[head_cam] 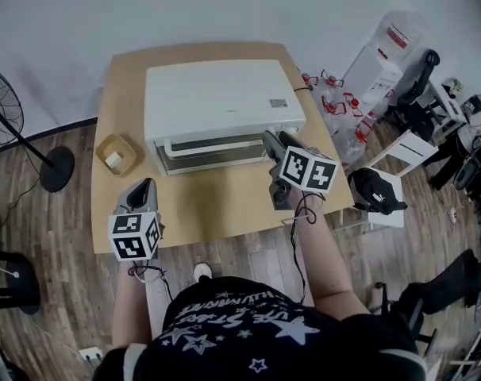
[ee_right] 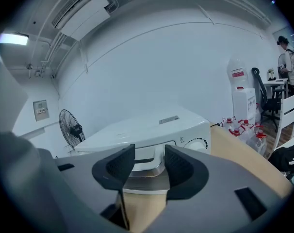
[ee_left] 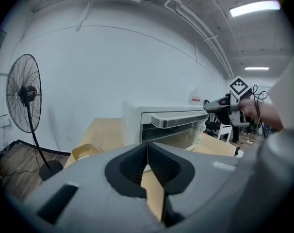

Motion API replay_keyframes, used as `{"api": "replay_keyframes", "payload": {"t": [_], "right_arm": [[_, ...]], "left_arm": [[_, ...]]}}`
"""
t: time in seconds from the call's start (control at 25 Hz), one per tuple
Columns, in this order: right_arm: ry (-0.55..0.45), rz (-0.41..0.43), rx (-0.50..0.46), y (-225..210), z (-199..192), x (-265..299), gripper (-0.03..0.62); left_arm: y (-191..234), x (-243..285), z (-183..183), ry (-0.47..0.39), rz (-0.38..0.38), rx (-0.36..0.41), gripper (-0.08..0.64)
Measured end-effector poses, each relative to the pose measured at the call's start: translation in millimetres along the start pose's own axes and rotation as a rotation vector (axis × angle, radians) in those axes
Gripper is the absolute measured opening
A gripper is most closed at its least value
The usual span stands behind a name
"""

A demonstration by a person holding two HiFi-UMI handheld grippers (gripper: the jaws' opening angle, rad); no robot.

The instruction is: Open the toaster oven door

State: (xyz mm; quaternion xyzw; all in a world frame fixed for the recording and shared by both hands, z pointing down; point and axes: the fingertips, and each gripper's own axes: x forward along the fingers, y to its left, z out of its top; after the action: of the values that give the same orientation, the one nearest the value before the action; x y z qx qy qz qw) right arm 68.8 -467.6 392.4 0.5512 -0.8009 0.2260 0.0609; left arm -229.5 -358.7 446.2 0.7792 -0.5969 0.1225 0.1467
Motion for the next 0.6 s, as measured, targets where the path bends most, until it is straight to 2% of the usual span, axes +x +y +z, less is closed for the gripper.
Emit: {"api": "replay_keyframes", "payload": {"t": [0.24, 0.48, 0.6], "right_arm": [[0.072, -0.052, -0.001, -10.8, -0.8, 23.5, 0.176], [0.109, -0.034, 0.009, -11.1, -2.4, 27.5, 0.167], [0.126, -0.041, 0.008, -12.6, -5.7, 28.8, 0.14]], "left_arm": [[8.2, 18.3, 5.2, 0.003, -0.022, -0.003, 0.023], [10.3, 29.2, 6.0, 0.009, -0.034, -0.013, 0.021], [9.0, 33.1, 4.1, 0.013, -0.036, -0.018, 0.022]]}}
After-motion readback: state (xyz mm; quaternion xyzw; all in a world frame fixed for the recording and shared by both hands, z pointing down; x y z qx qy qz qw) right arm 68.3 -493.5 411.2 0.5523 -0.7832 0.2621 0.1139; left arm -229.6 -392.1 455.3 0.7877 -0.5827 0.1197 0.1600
